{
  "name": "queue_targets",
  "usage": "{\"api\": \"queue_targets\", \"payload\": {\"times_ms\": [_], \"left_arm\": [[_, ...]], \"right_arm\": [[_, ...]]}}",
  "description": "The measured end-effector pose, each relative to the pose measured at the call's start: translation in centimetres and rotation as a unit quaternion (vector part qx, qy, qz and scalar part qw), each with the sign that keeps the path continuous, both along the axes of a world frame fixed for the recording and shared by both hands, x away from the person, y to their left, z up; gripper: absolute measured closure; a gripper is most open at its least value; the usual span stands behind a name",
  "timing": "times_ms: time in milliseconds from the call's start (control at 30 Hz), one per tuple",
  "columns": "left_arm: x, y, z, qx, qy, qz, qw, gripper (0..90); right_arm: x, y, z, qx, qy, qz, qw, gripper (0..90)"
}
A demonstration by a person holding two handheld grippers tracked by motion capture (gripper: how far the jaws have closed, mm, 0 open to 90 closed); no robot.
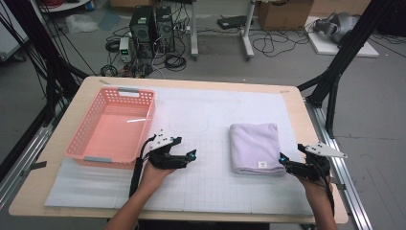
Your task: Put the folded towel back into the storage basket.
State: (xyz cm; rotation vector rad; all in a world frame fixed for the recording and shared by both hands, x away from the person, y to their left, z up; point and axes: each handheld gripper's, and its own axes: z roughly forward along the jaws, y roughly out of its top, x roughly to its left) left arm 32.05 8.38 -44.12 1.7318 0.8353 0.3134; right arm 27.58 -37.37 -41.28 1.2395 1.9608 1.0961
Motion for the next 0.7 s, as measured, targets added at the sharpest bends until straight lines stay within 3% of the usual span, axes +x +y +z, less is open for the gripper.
{"api": "queue_targets", "payload": {"times_ms": [167, 367, 533, 700], "left_arm": [[0.8, -1.9, 0.9, -0.003, -0.001, -0.012, 0.9999, 22.1], [2.2, -4.9, 1.2, -0.003, 0.017, -0.039, 0.9991, 24.7], [3.3, -7.3, 1.2, 0.004, 0.034, -0.062, 0.9975, 28.4], [4.2, -9.4, 0.7, 0.005, 0.067, -0.068, 0.9954, 27.9]], "right_arm": [[-0.2, -0.2, 0.1, 0.012, 0.000, -0.001, 0.9999, 19.4], [-0.1, -0.3, 0.1, 0.019, 0.002, 0.005, 0.9998, 19.5], [-0.1, -0.4, 0.2, 0.032, 0.002, 0.015, 0.9994, 19.7], [-0.1, -0.3, 0.2, 0.032, 0.002, 0.025, 0.9992, 19.7]]}}
